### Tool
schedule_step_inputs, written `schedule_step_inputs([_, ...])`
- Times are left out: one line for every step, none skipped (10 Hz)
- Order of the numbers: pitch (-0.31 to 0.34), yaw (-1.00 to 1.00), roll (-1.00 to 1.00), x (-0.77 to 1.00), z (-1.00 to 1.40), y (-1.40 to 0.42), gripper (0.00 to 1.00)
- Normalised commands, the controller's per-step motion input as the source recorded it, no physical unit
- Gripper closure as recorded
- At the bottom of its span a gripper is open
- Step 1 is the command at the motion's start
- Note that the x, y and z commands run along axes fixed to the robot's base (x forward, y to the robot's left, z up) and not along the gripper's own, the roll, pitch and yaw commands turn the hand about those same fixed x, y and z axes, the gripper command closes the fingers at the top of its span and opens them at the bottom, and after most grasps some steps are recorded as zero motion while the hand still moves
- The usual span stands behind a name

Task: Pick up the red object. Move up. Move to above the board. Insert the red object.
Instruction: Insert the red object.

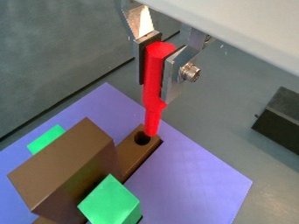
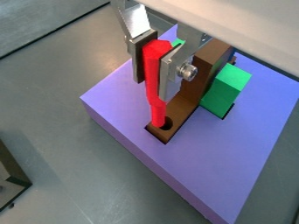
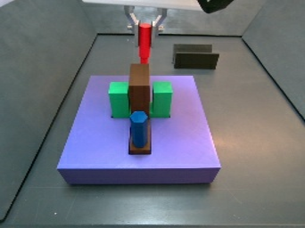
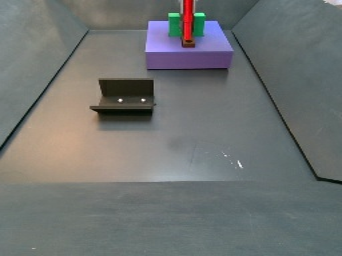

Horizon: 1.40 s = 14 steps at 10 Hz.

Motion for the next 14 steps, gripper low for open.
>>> schedule_step_inputs([0.000,0.02,0.10,0.07,-0.18,-0.11,1.00])
schedule_step_inputs([0.000,0.00,0.12,0.02,-0.19,-0.09,1.00])
schedule_step_inputs([0.000,0.00,0.11,0.03,-0.18,-0.09,1.00])
schedule_step_inputs([0.000,0.00,0.10,0.02,-0.17,-0.08,1.00])
schedule_step_inputs([0.000,0.00,0.07,0.00,-0.16,-0.07,1.00])
schedule_step_inputs([0.000,0.00,0.06,0.00,-0.15,-0.06,1.00])
schedule_step_inputs([0.000,0.00,0.03,0.00,-0.15,-0.02,1.00])
schedule_step_inputs([0.000,0.00,0.00,-0.03,-0.13,0.00,1.00])
schedule_step_inputs([0.000,0.00,0.00,0.00,-0.09,-0.02,1.00])
schedule_step_inputs([0.000,0.00,-0.01,0.00,-0.07,-0.03,1.00])
schedule_step_inputs([0.000,0.00,-0.01,0.00,-0.07,-0.01,1.00])
schedule_step_inputs([0.000,0.00,0.00,0.00,-0.08,-0.01,1.00])
schedule_step_inputs([0.000,0.00,0.00,-0.04,-0.10,0.00,1.00])
schedule_step_inputs([0.000,0.00,0.00,-0.01,-0.08,-0.02,1.00])
